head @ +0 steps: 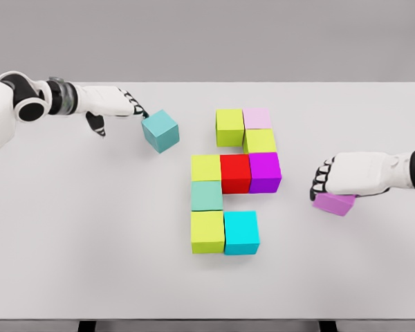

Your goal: Assemble the squares on the desktop into the number 2

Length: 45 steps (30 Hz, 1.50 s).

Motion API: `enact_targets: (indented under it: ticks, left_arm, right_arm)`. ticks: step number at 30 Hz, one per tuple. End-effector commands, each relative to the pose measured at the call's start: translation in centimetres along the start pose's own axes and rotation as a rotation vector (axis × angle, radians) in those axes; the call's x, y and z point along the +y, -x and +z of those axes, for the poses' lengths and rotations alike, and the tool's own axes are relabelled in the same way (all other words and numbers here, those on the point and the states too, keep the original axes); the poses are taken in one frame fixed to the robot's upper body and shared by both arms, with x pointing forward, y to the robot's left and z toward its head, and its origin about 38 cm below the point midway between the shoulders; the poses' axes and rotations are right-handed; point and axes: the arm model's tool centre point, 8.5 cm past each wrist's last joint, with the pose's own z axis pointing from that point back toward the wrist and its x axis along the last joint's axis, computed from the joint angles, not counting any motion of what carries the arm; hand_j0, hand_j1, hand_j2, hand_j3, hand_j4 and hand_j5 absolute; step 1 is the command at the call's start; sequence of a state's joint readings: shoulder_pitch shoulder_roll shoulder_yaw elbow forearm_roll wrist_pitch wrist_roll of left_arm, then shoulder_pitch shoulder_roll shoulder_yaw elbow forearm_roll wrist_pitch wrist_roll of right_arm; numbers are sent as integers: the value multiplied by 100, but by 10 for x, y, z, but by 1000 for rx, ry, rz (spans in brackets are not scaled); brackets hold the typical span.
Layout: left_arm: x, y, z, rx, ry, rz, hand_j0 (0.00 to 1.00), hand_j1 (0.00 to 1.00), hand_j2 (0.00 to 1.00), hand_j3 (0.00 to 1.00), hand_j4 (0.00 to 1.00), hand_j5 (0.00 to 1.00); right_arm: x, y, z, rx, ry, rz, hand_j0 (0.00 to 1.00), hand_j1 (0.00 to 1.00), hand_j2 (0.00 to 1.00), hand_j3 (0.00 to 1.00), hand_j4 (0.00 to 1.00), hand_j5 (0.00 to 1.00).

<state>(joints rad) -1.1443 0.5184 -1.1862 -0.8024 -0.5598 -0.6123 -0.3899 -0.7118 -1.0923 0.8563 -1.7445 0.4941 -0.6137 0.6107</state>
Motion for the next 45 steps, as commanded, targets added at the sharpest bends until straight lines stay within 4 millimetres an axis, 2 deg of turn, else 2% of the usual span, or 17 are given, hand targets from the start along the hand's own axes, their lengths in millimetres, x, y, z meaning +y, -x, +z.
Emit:
enact_targets:
  ticks: [1, 6, 11, 15, 20, 24, 26, 28, 29, 34, 39, 45]
  left_arm:
    - [0, 2, -1, 8, -3, 14, 96, 96, 96, 96, 96, 96]
    - [-4, 17, 17, 41, -5, 22, 96, 96, 96, 96, 96, 96]
    - [-21, 36, 43, 92, 18, 38, 96, 96, 96, 96, 96, 96]
    - [-20, 29, 59, 65, 10, -6, 96, 96, 96, 96, 96, 96]
    - [-20, 13, 63, 16, 6, -50, 96, 96, 96, 96, 96, 96]
    - [-22, -4, 58, -31, 3, -71, 96, 96, 96, 96, 96, 96]
    - [-24, -5, 57, -34, 5, -70, 96, 96, 96, 96, 96, 96]
    - [-27, -7, 55, -39, 9, -65, 96, 96, 96, 96, 96, 96]
    - [-27, -7, 54, -40, 8, -66, 96, 96, 96, 96, 96, 96]
    - [-30, -11, 48, -50, 13, -58, 97, 97, 97, 97, 97, 97]
    - [-30, -10, 48, -47, 12, -57, 97, 97, 97, 97, 97, 97]
    - [-25, -12, 41, -53, 4, -57, 99, 99, 99, 99, 99, 99]
  right_arm:
    - [-5, -5, 0, -19, 17, -1, 60, 60, 60, 60, 60, 60]
    - [-6, -10, -5, -49, 35, -22, 60, 60, 60, 60, 60, 60]
    - [2, -21, -16, -105, 37, -69, 60, 60, 60, 60, 60, 60]
    - [1, -24, -17, -130, 54, -98, 60, 60, 60, 60, 60, 60]
    - [1, -31, -25, -167, 68, -123, 60, 60, 60, 60, 60, 60]
    - [2, -32, -25, -171, 67, -127, 62, 62, 62, 62, 62, 62]
    - [3, -32, -24, -169, 63, -129, 69, 69, 69, 69, 69, 69]
    - [5, -32, -24, -171, 58, -130, 92, 92, 92, 92, 92, 92]
    - [5, -32, -24, -171, 58, -130, 98, 98, 98, 98, 98, 98]
    - [6, -31, -23, -166, 54, -132, 99, 99, 99, 99, 99, 99]
    - [0, -21, -7, -131, 77, -140, 100, 100, 100, 100, 100, 100]
    - [-9, 4, 43, -86, 188, -279, 100, 100, 100, 100, 100, 100]
